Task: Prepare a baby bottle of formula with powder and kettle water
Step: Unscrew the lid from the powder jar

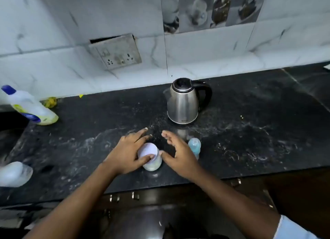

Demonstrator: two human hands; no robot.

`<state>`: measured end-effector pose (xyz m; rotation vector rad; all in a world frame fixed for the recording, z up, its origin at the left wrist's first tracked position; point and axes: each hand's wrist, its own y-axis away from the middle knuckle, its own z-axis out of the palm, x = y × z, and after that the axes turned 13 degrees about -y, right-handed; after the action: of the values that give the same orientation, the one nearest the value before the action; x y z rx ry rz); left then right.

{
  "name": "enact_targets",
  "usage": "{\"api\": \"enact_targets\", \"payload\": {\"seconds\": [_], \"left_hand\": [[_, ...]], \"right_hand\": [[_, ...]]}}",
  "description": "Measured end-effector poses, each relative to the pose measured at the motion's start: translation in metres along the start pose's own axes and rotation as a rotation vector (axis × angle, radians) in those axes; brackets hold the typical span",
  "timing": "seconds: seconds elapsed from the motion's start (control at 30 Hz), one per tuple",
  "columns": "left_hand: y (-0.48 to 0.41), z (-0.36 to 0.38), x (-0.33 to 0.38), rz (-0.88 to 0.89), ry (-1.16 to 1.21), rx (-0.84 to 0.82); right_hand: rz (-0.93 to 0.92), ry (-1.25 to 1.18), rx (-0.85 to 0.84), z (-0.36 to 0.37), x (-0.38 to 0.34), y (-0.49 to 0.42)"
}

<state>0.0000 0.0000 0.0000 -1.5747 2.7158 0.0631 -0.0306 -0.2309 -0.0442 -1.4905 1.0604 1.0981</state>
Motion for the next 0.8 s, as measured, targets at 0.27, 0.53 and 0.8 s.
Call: {"api": "enact_targets", "payload": {"seconds": [0.27,0.53,0.8], "left_hand": [[-0.020,0.013,-0.008,0.180,0.105,-0.300],[-0.028,0.012,-0.004,0.170,0.159,-0.305],[-0.018,0.013,0.031,-0.133,-0.234,-0.170]], "right_hand": [[0.369,0.030,-0.281,0.025,0.045,-0.012],[0.385,-0.085,-0.230,0.031,0.057,-0.014],[0.293,-0.037,-0.202,0.035,0.066,-0.012]]}}
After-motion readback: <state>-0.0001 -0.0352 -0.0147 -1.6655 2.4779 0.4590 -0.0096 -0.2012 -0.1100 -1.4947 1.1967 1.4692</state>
